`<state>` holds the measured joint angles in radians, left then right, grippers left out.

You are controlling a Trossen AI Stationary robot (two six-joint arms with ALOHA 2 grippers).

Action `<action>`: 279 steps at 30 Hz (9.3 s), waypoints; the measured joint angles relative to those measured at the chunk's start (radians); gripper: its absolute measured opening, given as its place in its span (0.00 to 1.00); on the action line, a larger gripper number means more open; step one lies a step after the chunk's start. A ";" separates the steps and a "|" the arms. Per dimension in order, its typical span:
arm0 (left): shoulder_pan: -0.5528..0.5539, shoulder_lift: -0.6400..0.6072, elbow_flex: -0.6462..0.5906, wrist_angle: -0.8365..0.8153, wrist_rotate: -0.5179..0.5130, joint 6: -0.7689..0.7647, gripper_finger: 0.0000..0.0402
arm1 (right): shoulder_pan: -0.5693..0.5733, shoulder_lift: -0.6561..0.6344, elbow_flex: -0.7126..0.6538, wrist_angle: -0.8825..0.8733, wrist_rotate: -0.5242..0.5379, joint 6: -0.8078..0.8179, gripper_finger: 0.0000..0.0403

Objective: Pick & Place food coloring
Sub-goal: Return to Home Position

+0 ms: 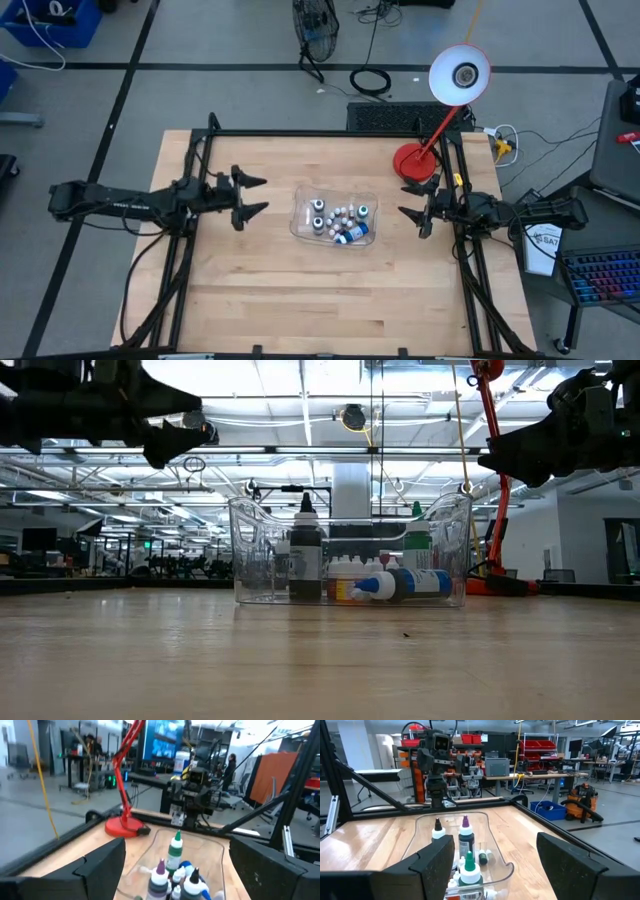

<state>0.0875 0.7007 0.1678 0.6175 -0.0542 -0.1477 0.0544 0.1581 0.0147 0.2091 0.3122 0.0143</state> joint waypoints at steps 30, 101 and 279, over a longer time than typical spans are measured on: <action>0.015 -0.658 -0.054 -0.706 -0.104 0.041 0.89 | 0.000 0.001 0.000 -0.003 0.000 0.000 0.67; 0.014 -0.622 -0.128 -0.643 -0.123 -0.013 0.93 | 0.000 0.002 0.000 -0.003 0.000 0.000 0.67; 0.014 -0.622 -0.128 -0.643 -0.123 -0.013 0.94 | 0.000 0.002 0.000 -0.003 0.000 0.000 0.67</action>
<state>0.1020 0.0788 0.0402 -0.0254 -0.1774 -0.1608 0.0541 0.1596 0.0151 0.2058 0.3122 0.0144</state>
